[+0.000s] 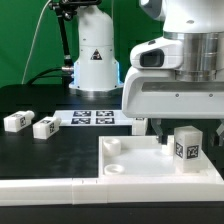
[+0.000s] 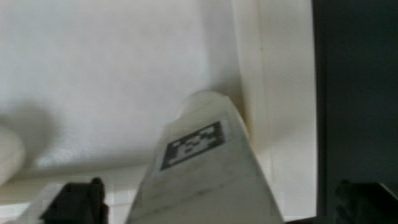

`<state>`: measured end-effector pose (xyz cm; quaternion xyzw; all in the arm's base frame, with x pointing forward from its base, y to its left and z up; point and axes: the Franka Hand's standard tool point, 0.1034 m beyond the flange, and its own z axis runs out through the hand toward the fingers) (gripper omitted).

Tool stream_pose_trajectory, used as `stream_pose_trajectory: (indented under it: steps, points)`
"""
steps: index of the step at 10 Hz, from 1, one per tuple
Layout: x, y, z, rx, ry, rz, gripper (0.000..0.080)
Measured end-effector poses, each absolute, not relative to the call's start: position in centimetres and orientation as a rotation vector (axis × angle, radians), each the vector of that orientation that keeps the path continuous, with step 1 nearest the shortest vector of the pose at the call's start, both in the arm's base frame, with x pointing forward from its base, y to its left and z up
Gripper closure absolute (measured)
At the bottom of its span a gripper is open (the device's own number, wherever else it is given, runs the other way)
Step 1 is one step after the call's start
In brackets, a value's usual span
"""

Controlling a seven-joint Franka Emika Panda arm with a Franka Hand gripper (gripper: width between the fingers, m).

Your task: Assemble one leg

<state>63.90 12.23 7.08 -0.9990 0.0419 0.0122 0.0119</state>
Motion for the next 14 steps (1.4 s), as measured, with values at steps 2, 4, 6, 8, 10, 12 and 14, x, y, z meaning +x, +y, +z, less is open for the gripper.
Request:
stream_pose_trajectory:
  steps: [2,4,6,8,10,12,14]
  points:
    - [63.95,12.03,7.08,-3.122,-0.007,0.034,0.0151]
    - [63.95,12.03,7.07,-3.122,0.003,0.034,0.0418]
    - [63.95,12.03,7.07,-3.122,0.011,0.034,0.0509]
    - [63.95,12.03,7.07,-3.122,0.056,0.034,0.0509]
    - [63.94,12.02,7.05,-3.065,0.512,0.045,0.0509]
    - [63.99,11.89,7.02,-2.941,0.948,0.047,0.0509]
    - [63.92,11.83,7.0,-2.793,1.299,0.04,0.0508]
